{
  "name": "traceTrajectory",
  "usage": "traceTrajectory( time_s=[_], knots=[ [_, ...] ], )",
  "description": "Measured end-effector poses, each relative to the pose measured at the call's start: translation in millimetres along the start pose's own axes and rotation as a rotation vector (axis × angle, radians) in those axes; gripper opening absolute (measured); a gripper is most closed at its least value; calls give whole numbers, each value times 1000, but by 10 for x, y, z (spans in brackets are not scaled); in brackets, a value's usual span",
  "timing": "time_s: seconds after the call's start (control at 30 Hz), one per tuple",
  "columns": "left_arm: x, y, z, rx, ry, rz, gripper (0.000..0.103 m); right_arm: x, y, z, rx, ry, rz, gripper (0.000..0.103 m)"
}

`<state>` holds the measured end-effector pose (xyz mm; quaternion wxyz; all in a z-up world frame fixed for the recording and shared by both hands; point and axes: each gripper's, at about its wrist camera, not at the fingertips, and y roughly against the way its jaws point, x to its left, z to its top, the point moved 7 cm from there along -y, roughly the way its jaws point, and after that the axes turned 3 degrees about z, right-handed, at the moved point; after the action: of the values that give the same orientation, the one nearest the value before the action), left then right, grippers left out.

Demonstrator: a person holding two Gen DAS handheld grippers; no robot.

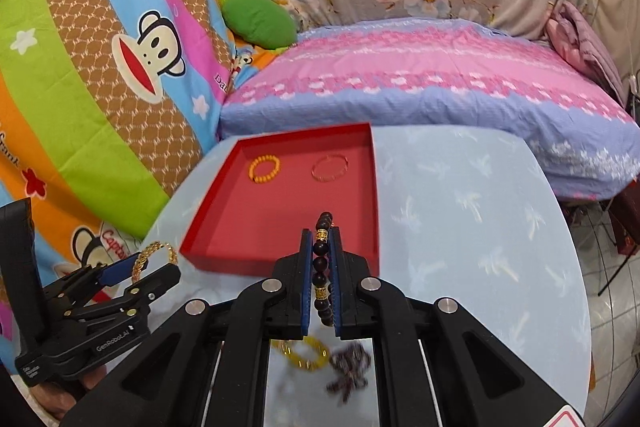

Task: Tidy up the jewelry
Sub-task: 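Carry the cuff and black bracelet into the red box and open both tools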

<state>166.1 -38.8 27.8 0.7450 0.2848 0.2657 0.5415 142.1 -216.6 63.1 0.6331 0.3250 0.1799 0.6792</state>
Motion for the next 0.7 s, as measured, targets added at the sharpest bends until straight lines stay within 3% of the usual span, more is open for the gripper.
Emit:
traceTrajectory(
  time_s=[0.27, 0.47, 0.7],
  knots=[
    [-38, -543, 560, -12, -23, -4, 56, 91, -720, 360, 54, -6, 46, 8],
    [-10, -1035, 687, 44, -3, -14, 56, 68, -1298, 415, 127, -48, 78, 8],
    [-12, -1497, 659, 95, -28, 20, 56, 19, -1753, 369, 182, -40, 48, 8]
  ],
)
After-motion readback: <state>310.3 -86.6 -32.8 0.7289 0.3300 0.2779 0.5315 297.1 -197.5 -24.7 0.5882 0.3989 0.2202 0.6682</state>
